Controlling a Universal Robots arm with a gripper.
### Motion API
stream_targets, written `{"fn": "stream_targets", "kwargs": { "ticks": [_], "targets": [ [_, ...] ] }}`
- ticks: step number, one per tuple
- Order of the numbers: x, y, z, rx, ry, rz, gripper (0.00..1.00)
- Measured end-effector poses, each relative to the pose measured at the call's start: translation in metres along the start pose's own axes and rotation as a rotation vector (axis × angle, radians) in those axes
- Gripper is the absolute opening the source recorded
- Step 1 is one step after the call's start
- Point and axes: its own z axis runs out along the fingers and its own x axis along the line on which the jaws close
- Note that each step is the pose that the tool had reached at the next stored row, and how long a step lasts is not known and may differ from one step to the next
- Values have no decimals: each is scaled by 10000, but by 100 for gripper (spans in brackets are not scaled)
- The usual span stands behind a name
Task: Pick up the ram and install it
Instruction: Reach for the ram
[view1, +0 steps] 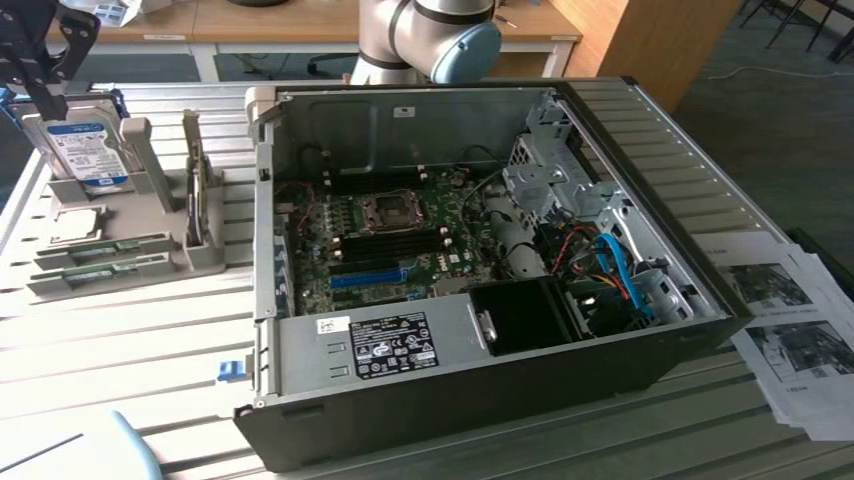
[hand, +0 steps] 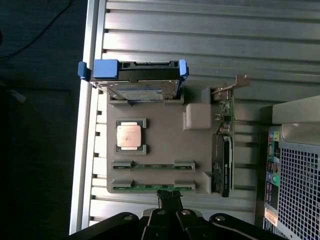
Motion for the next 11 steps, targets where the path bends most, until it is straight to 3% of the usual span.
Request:
{"fn": "stream_targets", "kwargs": {
  "ticks": [11],
  "targets": [
    [74, 3, 4, 0, 0, -1, 10]
  ]
}}
